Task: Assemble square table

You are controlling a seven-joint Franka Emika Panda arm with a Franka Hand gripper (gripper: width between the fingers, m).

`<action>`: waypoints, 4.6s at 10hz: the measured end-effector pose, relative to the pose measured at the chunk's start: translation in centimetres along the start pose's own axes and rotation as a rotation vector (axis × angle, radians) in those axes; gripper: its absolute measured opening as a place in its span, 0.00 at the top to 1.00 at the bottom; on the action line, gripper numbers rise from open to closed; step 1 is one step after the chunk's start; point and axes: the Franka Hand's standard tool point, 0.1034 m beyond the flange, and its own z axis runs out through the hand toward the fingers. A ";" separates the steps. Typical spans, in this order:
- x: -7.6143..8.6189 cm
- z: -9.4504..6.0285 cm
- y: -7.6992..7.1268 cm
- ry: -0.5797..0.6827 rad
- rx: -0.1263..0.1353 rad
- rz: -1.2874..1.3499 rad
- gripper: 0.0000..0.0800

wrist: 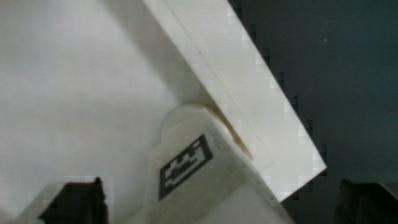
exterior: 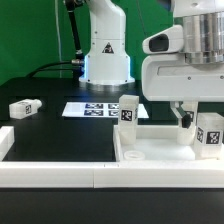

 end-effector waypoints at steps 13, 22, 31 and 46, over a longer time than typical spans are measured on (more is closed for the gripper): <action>0.9 -0.4 0.2 0.044 -0.024 0.094 0.64; 0.6 -0.1 0.5 0.008 0.025 0.935 0.64; 0.5 0.1 -0.3 0.018 0.021 0.521 0.20; 1.0 0.5 -0.5 0.054 -0.056 -0.143 0.63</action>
Offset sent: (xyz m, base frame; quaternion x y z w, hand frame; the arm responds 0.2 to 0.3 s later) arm -0.0032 -0.0045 -0.0023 0.0124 0.0063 -0.1890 0.9819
